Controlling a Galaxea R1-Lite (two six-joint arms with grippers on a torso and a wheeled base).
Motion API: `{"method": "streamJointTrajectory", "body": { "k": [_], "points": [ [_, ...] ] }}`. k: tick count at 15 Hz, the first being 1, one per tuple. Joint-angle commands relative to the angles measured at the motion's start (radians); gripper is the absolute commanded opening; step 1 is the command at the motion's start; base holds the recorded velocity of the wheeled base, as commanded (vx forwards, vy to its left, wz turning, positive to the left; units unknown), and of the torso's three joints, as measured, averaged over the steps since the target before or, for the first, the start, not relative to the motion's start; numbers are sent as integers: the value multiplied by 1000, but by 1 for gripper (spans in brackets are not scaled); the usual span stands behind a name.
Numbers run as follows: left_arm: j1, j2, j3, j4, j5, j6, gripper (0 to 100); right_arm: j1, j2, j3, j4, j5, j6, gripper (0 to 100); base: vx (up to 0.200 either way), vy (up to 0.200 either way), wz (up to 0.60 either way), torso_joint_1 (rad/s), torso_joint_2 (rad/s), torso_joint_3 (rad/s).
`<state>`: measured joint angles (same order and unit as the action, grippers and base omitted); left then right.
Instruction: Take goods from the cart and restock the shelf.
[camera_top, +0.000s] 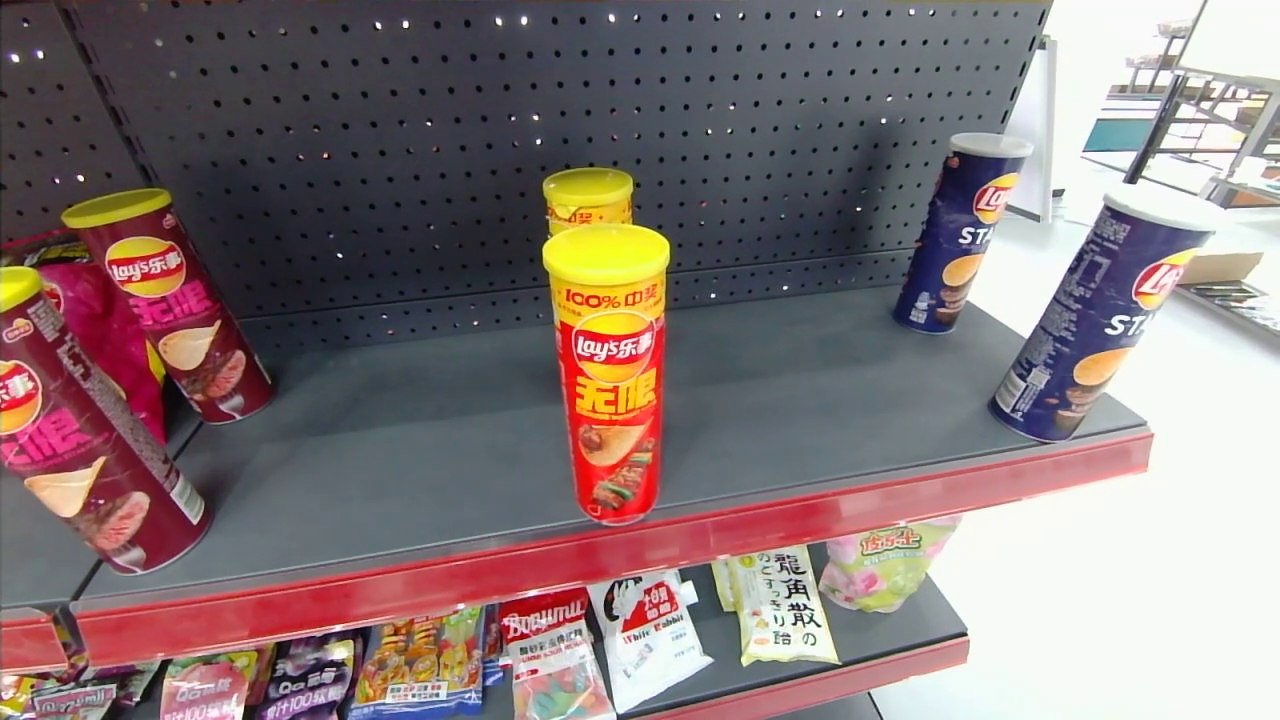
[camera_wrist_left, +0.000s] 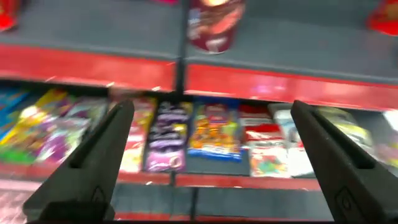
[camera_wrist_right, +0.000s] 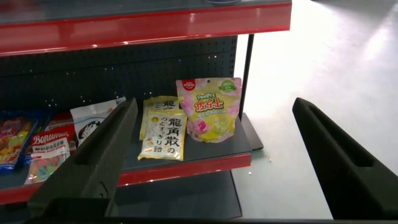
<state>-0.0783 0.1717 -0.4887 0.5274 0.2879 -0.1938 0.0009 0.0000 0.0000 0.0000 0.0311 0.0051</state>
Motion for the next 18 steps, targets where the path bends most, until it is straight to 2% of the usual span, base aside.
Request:
{"method": "streamJointTrajectory", "body": {
  "k": [1, 2, 4, 5, 6, 7, 9, 11, 14, 16, 17, 18],
  "points": [
    [120, 5, 16, 31, 16, 1, 100, 1, 2, 0, 0, 1, -1, 100, 0, 0, 0, 0, 0, 0],
    [160, 6, 19, 31, 11, -1, 100, 1, 2, 0, 0, 0, -2, 100, 0, 0, 0, 0, 0, 0],
    [160, -28, 59, 25, -1, 4, 100, 1, 2, 0, 0, 0, -2, 100, 0, 0, 300, 4, 4, 4],
    [158, -49, 70, 25, -19, 16, 100, 1, 2, 0, 0, 0, -2, 100, 0, 0, 600, 7, -2, -2],
    [153, -81, 85, 16, -72, 73, 100, 1, 2, 0, 0, 0, -2, 100, 0, 0, 600, 7, 7, 12],
    [153, -81, 88, -12, -102, 82, 100, 1, 2, 0, 0, 0, -1, 100, 0, 0, 600, -2, -2, 7],
    [153, -81, 131, -99, -157, 90, 100, 1, 2, 0, 0, 0, -4, 100, 0, 0, 600, 10, 5, 0],
    [153, -80, 180, -184, -185, 91, 100, 1, 2, 0, 0, 0, -1, 100, 0, 0, 600, 5, 0, 0],
    [153, -81, 262, -308, -245, 96, 100, 1, 2, 0, 0, 0, -1, 100, 0, 0, 0, 0, 0, 0],
    [153, -81, 335, -391, -282, 116, 100, 1, 2, 0, 0, 0, -1, 100, 0, 0, 0, 0, 0, 0],
    [153, -81, 444, -515, -291, 152, 100, 1, 2, 0, 0, 0, -1, 100, 0, 0, 0, 0, 0, 0],
    [153, -81, 487, -566, -292, 162, 100, 1, 2, 0, 0, 0, 1, 100, 0, 0, 0, 0, 0, 0]
  ]
}}
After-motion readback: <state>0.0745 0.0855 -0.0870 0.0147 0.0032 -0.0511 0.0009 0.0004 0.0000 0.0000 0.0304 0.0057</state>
